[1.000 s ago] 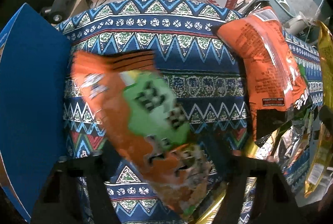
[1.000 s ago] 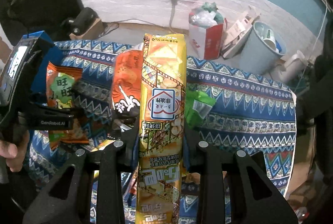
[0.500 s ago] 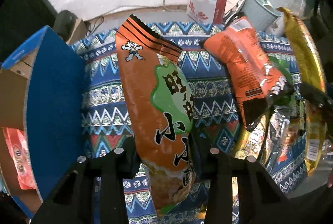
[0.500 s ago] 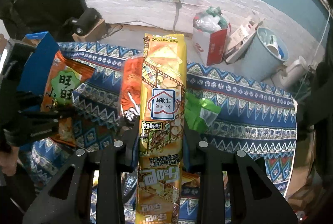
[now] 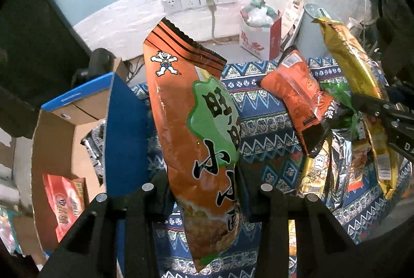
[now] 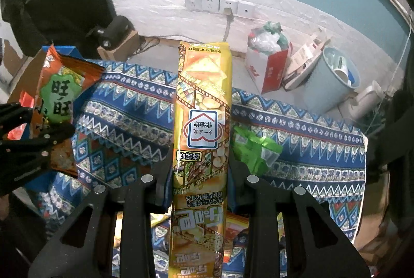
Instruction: Organize snacks
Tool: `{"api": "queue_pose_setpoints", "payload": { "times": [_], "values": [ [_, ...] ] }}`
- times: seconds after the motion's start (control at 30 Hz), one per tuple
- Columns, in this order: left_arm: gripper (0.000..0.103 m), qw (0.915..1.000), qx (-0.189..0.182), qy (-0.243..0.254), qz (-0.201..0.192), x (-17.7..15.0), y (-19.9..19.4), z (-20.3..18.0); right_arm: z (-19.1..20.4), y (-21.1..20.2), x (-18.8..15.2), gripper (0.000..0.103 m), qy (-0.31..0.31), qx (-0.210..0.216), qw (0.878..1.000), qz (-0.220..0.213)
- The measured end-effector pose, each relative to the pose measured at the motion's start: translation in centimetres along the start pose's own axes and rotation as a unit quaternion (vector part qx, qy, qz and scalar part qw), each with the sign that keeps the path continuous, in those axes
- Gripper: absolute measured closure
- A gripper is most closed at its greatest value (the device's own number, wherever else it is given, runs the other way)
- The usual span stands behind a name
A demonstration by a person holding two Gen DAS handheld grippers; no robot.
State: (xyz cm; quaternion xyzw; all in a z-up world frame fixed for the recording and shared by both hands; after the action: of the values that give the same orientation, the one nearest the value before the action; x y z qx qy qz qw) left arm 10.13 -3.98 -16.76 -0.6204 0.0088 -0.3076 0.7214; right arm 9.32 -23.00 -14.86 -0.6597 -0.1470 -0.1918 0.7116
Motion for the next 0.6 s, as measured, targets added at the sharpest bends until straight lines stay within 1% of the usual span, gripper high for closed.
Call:
{"api": "queue_pose_setpoints", "payload": {
  "times": [0.3,0.6],
  "values": [
    [0.063,0.9995,0.016,-0.004,-0.026,-0.7,-2.8,1.9,2.9,-0.9,0.7,0.073,-0.012,0.015,1.000,-0.009],
    [0.063,0.9985,0.018,-0.029,-0.042,-2.3,-4.8,4.7,6.3,-0.9,1.0,0.073,-0.030,0.028,0.999,-0.010]
  ]
}}
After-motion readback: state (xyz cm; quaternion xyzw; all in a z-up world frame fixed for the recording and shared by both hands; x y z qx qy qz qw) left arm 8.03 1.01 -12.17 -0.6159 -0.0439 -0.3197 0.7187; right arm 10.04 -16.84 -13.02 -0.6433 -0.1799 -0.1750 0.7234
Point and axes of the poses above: each gripper's, at about its wrist camera, not at the fingertips, and y roughly the way its jaws point, z to its left, x to its top, the point moved 8 cm from there along y, roughly the way its jaws point, and after that the axes turned 15 degrees about y, right-handed, at the moved point
